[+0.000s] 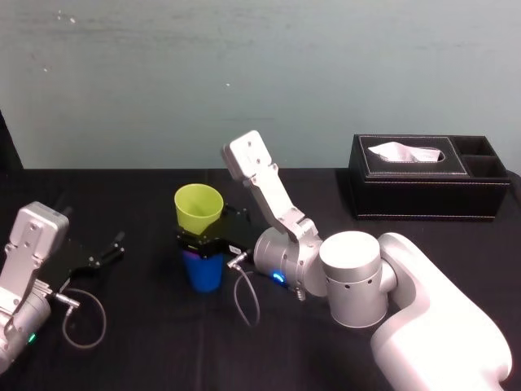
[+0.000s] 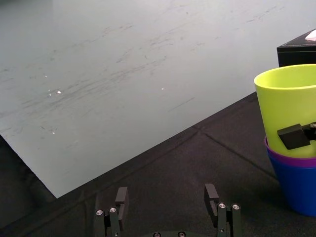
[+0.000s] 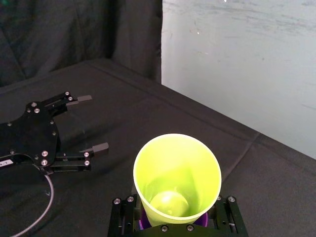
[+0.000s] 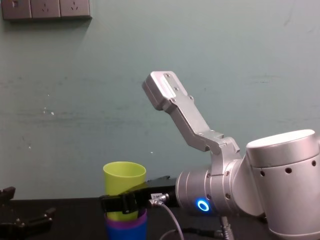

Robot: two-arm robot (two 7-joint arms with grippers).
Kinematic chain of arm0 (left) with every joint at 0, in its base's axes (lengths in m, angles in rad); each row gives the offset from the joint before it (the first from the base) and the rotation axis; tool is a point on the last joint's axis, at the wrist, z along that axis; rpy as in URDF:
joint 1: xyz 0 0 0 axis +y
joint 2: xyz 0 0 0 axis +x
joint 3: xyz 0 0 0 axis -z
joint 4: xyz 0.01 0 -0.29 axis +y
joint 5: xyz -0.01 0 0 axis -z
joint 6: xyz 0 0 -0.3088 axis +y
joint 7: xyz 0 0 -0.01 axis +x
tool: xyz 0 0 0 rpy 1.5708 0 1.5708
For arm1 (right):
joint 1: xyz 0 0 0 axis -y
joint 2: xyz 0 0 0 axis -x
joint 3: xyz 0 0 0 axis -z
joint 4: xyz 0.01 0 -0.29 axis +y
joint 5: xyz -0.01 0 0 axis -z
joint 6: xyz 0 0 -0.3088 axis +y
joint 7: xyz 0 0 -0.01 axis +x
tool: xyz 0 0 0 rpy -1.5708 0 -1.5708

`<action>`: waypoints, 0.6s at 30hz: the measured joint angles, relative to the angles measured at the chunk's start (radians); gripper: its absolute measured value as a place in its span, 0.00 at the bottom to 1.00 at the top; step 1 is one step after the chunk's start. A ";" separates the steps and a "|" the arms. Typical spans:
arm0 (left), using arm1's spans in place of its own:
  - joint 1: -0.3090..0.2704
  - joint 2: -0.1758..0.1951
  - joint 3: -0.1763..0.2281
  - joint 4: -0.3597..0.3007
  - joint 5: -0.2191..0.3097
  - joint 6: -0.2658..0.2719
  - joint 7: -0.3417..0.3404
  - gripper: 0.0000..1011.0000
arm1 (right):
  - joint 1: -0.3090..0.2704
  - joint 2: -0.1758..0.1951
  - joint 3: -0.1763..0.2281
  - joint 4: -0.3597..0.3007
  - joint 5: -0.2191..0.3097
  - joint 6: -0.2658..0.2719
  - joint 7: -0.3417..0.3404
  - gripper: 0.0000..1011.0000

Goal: Stack the three plastic cups sequentially using one hand.

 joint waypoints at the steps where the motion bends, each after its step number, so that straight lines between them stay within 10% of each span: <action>1: 0.000 0.000 0.000 0.000 0.000 0.000 0.000 0.99 | 0.000 0.000 0.000 0.000 0.000 0.003 0.000 0.71; 18: 0.000 0.000 0.000 0.000 0.000 0.000 0.000 0.99 | 0.007 0.000 -0.006 -0.002 -0.008 0.049 0.002 0.71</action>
